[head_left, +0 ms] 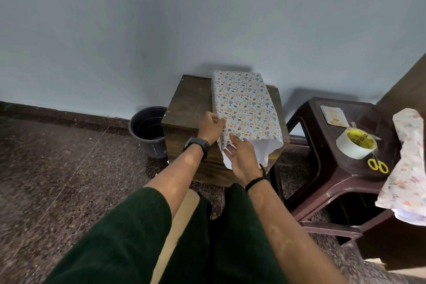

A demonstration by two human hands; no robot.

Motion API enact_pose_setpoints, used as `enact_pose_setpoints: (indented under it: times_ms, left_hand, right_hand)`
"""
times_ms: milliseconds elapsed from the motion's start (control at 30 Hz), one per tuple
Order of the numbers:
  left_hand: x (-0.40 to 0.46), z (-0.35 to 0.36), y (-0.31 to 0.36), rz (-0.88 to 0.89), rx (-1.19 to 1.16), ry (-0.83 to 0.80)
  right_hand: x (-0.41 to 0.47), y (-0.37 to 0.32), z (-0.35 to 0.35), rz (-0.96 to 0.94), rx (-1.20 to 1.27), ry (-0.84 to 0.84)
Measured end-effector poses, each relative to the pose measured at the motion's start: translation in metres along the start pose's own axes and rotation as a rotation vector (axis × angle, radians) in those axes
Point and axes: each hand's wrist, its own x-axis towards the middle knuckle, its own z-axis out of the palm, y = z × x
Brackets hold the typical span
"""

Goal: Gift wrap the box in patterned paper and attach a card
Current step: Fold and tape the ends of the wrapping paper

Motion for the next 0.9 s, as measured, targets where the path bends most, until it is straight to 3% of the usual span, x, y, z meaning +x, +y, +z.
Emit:
enact_pose_setpoints:
  times_ms: [300,567,900]
  left_hand:
    - [-0.010,0.003,-0.006,-0.296,-0.373,-0.070]
    - [-0.013,0.014,-0.009,-0.290,-0.361,-0.051]
    - [-0.017,0.034,-0.006,-0.279,-0.346,0.008]
  right_hand:
    - [0.003,0.005,-0.002,0.088,0.067,-0.010]
    - [0.004,0.007,-0.006,0.009,-0.149,-0.003]
    - [0.005,0.008,-0.017,-0.060,-0.116,0.023]
